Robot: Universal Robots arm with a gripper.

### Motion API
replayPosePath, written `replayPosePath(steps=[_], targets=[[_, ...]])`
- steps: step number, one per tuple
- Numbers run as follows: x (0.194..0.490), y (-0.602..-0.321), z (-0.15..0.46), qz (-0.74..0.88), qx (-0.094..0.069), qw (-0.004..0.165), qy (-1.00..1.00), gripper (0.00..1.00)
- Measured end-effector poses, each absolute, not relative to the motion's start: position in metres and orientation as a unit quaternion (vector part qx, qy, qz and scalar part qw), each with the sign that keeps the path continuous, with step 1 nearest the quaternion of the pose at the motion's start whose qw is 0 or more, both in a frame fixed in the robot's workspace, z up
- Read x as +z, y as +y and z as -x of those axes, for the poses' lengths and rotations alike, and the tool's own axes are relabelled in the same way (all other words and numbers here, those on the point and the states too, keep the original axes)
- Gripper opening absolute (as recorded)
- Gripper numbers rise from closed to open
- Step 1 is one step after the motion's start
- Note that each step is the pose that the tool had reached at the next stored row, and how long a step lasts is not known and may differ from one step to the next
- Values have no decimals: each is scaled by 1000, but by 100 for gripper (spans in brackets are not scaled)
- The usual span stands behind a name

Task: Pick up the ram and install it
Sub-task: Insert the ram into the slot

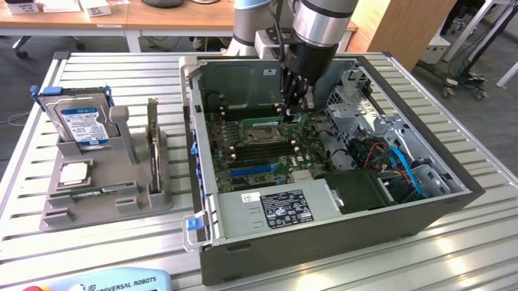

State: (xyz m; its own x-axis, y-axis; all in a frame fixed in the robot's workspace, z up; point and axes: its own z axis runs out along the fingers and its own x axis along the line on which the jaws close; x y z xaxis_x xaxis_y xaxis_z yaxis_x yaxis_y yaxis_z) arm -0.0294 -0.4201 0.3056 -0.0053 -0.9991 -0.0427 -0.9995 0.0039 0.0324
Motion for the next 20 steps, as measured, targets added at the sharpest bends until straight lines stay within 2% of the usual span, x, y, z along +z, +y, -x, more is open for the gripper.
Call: replayPosePath(steps=[20], targets=[[270,-420,30,705,26,4,709,12]])
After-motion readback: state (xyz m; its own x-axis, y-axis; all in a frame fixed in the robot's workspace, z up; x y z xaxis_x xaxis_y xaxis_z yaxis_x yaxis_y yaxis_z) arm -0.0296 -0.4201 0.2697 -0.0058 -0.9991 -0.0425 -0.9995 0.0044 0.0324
